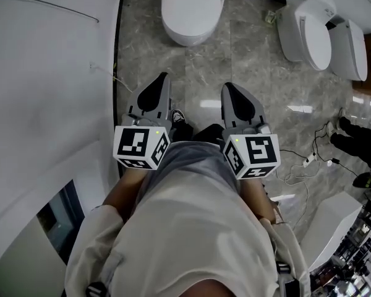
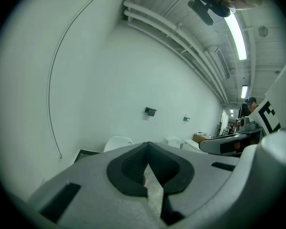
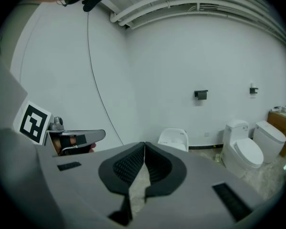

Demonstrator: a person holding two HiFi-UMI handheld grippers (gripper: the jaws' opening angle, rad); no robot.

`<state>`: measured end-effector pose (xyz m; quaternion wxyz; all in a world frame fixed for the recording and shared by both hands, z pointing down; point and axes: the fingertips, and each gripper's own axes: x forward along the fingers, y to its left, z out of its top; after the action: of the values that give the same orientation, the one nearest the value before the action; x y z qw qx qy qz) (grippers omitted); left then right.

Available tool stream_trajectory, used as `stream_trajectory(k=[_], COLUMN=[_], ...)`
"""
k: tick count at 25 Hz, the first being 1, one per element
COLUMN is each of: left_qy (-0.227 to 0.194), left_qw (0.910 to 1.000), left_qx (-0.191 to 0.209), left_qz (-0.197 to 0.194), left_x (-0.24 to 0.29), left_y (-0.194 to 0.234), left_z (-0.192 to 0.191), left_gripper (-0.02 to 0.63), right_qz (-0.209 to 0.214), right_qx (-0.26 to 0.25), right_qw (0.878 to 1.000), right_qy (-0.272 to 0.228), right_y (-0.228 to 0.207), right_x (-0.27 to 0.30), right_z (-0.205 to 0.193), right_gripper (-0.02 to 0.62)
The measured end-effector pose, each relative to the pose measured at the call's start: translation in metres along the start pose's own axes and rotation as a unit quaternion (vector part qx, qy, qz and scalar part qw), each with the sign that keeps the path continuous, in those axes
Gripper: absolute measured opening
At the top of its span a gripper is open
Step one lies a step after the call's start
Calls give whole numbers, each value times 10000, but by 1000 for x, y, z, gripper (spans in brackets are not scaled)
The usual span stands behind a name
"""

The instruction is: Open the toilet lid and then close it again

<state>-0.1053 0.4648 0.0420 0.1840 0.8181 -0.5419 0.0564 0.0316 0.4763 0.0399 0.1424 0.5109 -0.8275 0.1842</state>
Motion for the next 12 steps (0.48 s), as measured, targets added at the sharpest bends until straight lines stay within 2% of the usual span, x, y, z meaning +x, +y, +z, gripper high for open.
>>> stream_trajectory(k=[6,12], left_qy=[-80,-128], left_qw=[9999,9996], left_qx=[6,-246], left_qz=[-87,-104], left_x=[5,9], left_y=[28,45], left_z=[9,4], left_gripper=[5,6], right_qz=[-61,-39], right_qx=[-75,-94], right_qw=[9999,9999], right_qy=[-96,-97], right_y=[10,16], right_x=[22,42], right_z=[16,20], right_gripper=[11,11])
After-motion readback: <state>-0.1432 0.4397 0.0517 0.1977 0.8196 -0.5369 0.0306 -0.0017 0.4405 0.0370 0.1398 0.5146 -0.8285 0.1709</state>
